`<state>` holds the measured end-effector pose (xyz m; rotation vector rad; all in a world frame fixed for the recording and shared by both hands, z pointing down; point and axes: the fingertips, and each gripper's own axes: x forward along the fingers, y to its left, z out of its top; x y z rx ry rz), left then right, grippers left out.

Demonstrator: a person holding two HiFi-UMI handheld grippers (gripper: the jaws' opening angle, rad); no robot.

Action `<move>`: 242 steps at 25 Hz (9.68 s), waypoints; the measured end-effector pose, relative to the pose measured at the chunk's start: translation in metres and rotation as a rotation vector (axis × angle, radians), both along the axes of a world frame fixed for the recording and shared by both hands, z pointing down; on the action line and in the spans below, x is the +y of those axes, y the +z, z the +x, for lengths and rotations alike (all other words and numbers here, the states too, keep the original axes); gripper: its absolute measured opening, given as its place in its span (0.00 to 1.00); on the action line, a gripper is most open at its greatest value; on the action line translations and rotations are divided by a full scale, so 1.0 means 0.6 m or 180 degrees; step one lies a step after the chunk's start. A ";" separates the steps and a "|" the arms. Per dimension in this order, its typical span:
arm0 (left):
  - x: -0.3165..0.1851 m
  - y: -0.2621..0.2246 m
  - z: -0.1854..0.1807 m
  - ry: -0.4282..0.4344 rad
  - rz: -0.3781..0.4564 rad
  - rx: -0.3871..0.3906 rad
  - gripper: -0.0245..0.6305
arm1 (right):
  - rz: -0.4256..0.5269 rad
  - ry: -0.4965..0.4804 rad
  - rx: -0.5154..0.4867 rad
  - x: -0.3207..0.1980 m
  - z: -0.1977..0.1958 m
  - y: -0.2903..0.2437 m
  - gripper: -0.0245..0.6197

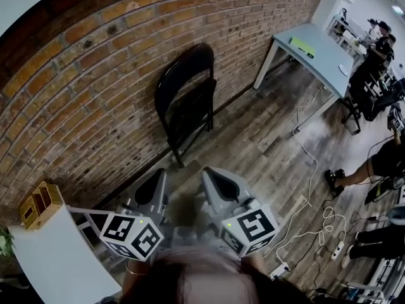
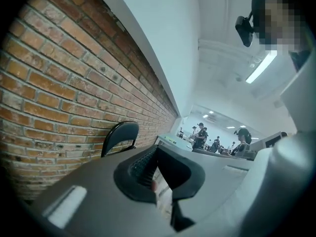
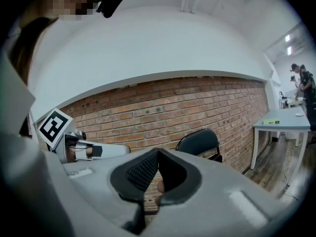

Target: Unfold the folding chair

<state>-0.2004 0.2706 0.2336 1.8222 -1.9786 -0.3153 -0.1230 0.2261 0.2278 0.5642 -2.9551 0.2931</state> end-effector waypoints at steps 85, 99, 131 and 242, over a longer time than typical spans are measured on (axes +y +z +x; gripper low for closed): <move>-0.593 0.219 -0.386 0.1187 -0.2169 -0.0927 0.37 | -0.2369 0.0469 0.0389 -0.599 -0.327 0.464 0.36; -0.603 0.250 -0.378 0.1574 -0.2442 -0.0999 0.38 | -0.2865 0.0528 0.0193 -0.618 -0.369 0.539 0.36; -0.621 0.294 -0.348 0.1841 -0.2726 -0.1078 0.17 | -0.3398 0.0347 0.0239 -0.606 -0.435 0.619 0.33; -0.676 0.276 0.158 0.2953 -0.1985 -0.1074 0.21 | -0.3607 0.1713 -0.0284 -0.641 0.148 0.620 0.21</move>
